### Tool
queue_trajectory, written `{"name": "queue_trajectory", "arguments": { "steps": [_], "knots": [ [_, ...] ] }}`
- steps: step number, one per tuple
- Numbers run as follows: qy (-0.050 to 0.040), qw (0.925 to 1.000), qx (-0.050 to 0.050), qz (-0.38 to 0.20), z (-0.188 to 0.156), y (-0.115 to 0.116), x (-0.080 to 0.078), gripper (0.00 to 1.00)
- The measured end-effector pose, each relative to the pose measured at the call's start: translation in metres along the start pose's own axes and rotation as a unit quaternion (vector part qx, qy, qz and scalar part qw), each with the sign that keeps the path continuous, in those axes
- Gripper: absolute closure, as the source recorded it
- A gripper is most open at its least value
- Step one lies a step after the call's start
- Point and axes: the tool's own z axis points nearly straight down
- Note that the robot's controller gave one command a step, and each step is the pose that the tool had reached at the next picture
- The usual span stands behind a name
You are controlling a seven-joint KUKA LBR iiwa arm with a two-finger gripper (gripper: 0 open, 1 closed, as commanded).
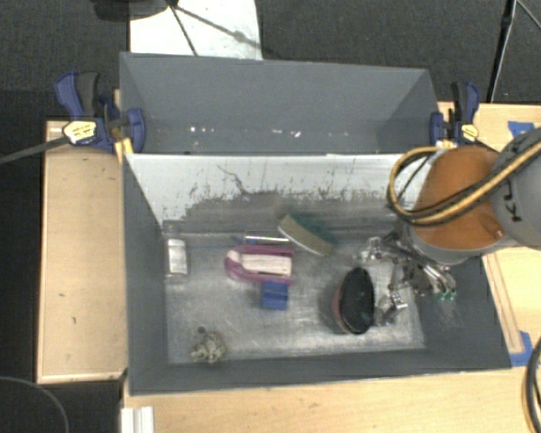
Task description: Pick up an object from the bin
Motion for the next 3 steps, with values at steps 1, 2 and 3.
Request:
{"name": "queue_trajectory", "arguments": {
  "steps": [1, 2, 3],
  "knots": [
    [-0.0015, 0.9990, 0.001, -0.045, -0.002, 0.047, 0.006, 0.00],
    [-0.0053, 0.9989, 0.002, -0.046, -0.003, 0.045, 0.004, 1.00],
    [-0.0012, 0.9982, 0.000, -0.059, -0.170, 0.059, 0.019, 1.00]
  ]
}}
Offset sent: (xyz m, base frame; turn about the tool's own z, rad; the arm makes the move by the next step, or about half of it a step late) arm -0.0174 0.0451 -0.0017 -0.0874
